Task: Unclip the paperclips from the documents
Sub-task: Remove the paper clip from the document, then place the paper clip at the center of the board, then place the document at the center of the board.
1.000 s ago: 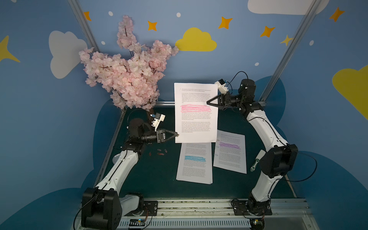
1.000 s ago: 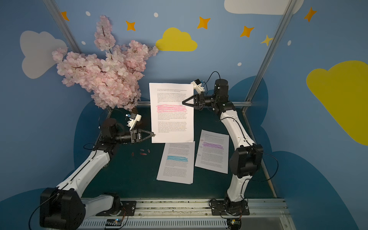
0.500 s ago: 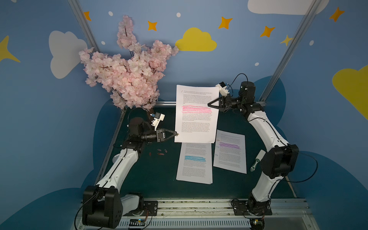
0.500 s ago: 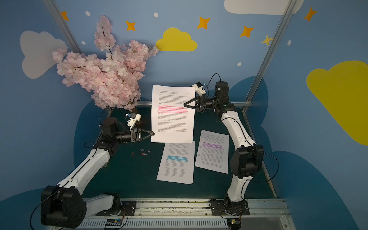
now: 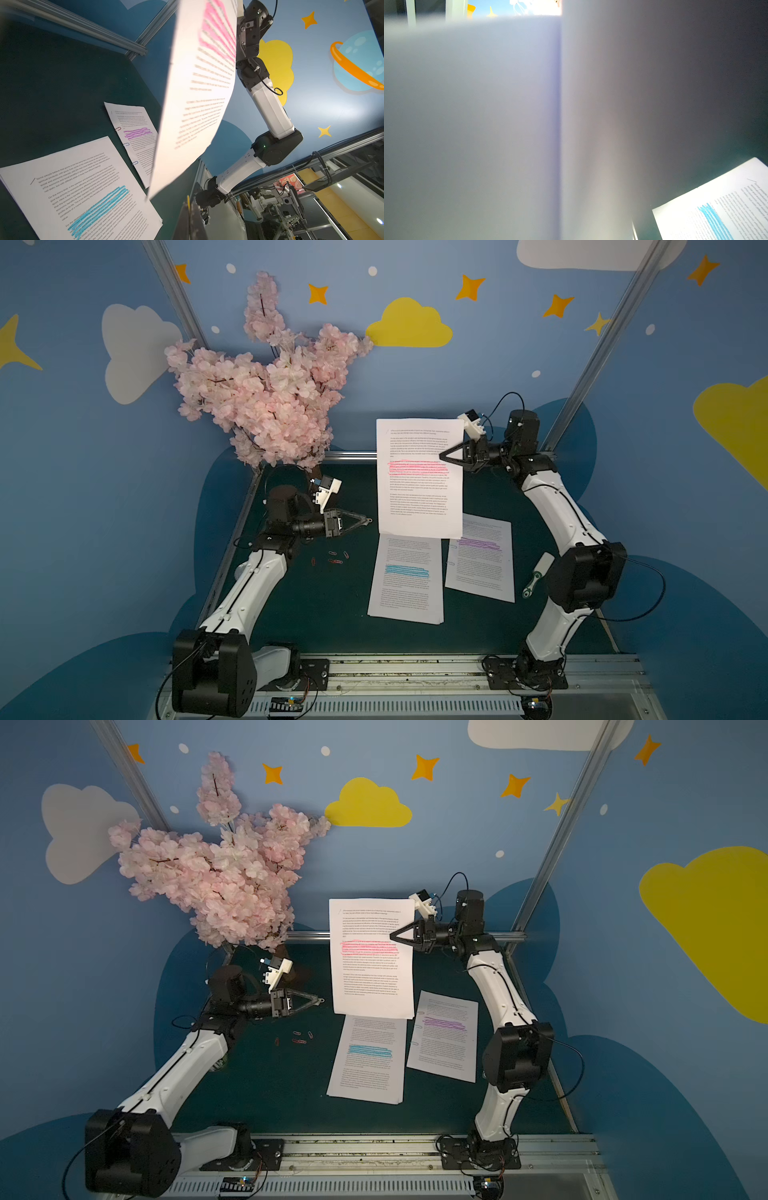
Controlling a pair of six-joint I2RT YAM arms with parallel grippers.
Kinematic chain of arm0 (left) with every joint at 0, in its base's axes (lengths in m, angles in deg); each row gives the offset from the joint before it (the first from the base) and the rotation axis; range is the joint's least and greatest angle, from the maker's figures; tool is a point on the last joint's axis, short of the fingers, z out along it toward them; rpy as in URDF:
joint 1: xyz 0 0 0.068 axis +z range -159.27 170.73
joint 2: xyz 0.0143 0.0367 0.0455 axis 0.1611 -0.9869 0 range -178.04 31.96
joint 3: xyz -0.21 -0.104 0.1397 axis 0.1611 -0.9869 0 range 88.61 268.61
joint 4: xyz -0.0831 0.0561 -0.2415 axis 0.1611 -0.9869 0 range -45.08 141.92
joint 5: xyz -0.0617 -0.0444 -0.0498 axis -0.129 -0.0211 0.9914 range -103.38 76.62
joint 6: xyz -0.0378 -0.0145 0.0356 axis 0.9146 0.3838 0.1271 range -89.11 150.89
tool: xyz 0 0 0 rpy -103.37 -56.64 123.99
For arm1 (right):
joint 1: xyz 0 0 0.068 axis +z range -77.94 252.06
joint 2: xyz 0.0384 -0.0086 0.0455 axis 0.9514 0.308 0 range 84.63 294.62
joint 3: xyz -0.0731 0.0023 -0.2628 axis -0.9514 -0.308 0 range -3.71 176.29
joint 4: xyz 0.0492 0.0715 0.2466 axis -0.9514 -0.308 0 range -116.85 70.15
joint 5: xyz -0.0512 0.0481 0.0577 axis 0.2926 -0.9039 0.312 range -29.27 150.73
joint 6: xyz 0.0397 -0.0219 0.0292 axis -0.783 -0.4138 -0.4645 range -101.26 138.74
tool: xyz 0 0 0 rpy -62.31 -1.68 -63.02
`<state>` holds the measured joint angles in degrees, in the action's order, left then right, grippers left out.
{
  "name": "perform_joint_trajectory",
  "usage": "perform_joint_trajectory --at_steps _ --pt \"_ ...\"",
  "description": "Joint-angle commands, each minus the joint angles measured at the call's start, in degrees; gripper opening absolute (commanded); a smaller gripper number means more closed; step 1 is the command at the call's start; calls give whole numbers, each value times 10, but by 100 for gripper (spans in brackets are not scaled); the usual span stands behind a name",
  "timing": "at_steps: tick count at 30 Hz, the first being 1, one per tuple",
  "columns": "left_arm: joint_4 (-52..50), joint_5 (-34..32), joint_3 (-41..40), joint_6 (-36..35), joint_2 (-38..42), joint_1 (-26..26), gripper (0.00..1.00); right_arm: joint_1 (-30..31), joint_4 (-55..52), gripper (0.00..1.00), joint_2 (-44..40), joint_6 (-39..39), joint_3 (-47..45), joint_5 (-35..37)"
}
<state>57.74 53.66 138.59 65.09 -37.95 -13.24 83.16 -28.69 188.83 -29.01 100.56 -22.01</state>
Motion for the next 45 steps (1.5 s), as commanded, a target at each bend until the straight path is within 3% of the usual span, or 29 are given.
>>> perform_joint_trajectory --at_steps 1,6,9,11,17,21,26,35,45 --pt "-15 2 -8 -13 16 2 5 -5 -6 0 -13 12 25 1" --pt "-86 -58 -5 -47 4 4 3 -5 -8 0 -14 17 15 1" --pt "-210 -177 17 -91 -38 5 5 -4 -32 0 -12 43 5 19" --pt "-238 -228 20 -117 -76 5 5 0 -35 0 -4 53 -8 50" --pt "-249 -391 14 -81 -172 5 8 28 -11 0 70 50 6 137" --pt "-262 -446 27 -70 -222 5 11 49 47 0 146 7 31 210" --pt "-282 -494 43 -66 -252 5 11 52 141 0 209 -63 15 358" --pt "-319 -497 80 -84 -255 5 12 76 255 0 196 -126 -87 661" --pt "-360 -495 114 -107 -256 3 13 156 172 0 168 -200 -164 854"
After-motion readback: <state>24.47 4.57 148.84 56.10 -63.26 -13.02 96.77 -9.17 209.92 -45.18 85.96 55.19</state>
